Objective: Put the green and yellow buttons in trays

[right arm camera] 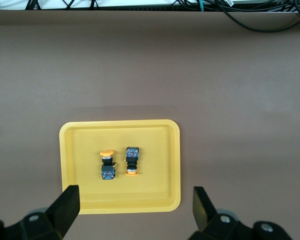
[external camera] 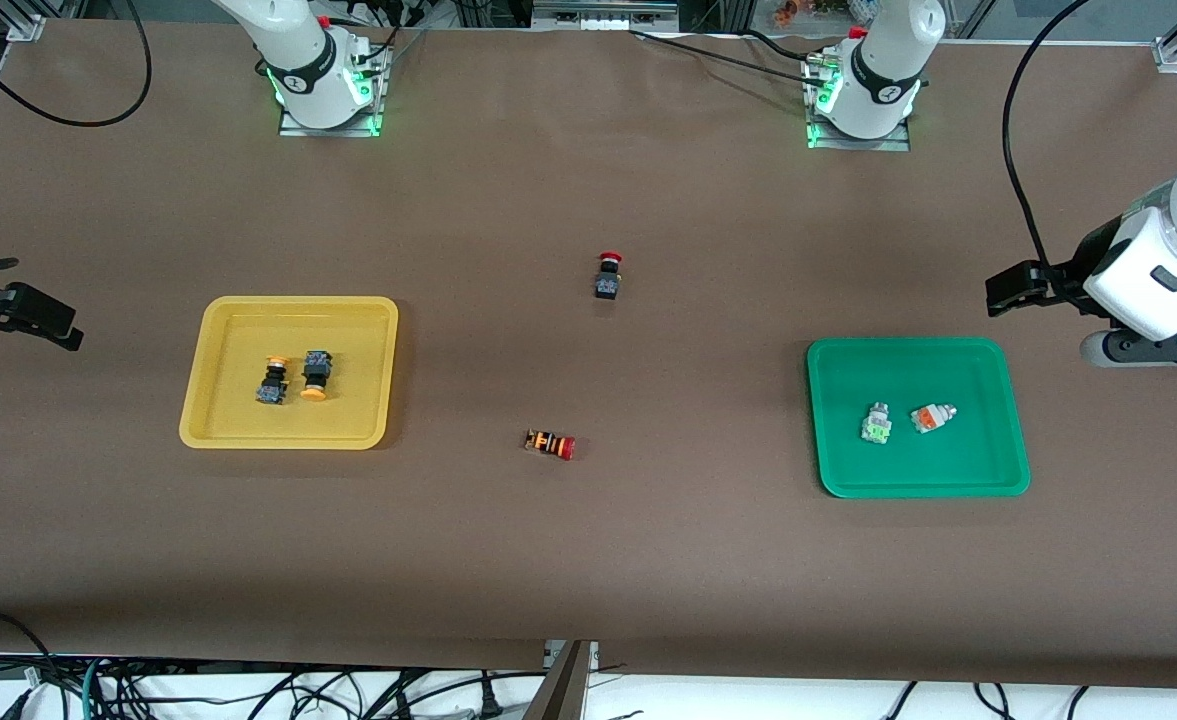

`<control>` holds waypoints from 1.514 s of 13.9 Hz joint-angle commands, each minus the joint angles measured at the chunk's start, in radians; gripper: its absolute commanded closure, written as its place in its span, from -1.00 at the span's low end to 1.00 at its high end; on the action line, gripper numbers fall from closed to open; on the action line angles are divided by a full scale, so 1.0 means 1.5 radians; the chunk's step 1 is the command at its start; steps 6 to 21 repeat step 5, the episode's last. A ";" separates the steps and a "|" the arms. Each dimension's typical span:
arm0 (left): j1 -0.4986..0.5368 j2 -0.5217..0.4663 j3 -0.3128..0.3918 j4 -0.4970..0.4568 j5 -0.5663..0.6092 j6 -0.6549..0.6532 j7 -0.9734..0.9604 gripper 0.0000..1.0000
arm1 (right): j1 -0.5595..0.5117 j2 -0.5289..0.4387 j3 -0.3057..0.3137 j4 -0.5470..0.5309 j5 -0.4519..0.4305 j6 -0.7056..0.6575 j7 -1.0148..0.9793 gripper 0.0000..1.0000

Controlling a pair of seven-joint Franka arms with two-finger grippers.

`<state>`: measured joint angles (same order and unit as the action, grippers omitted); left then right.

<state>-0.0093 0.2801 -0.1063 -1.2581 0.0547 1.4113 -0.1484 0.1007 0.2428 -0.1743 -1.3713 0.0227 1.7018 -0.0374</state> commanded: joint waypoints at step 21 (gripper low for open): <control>-0.002 -0.163 0.019 -0.228 -0.029 0.130 0.037 -1.00 | 0.001 0.000 0.001 0.005 -0.003 -0.001 0.003 -0.99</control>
